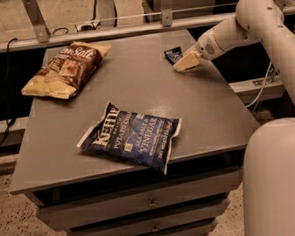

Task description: Move rxbar blueberry near blue chip bag

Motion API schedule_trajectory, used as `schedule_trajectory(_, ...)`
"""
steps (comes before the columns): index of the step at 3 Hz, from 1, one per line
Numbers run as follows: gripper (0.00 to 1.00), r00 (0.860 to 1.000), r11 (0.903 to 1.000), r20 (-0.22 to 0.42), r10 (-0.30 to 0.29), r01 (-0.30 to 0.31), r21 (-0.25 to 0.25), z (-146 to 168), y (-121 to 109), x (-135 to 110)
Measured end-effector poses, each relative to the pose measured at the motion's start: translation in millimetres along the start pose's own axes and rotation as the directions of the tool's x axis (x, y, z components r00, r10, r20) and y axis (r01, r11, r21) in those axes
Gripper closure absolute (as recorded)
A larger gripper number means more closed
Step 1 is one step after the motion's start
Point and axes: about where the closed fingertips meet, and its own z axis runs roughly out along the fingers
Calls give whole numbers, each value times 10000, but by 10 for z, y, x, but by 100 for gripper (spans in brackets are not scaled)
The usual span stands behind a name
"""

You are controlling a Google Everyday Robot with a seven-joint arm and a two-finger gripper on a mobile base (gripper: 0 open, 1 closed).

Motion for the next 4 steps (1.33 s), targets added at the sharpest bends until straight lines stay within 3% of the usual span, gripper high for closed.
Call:
schedule_trajectory(1,87,9999,9999,50,-103,102,82,-61,8,-57)
schedule_trajectory(2,100,9981,9984,251,-565,562,113,-269,100,-228)
schedule_trajectory(3,100,9910,9913,365,-1290,1299,-214,-605,369,-427)
schedule_trajectory(4,100,9893,9851,259,-1434,1452,-926,-838,659,-309)
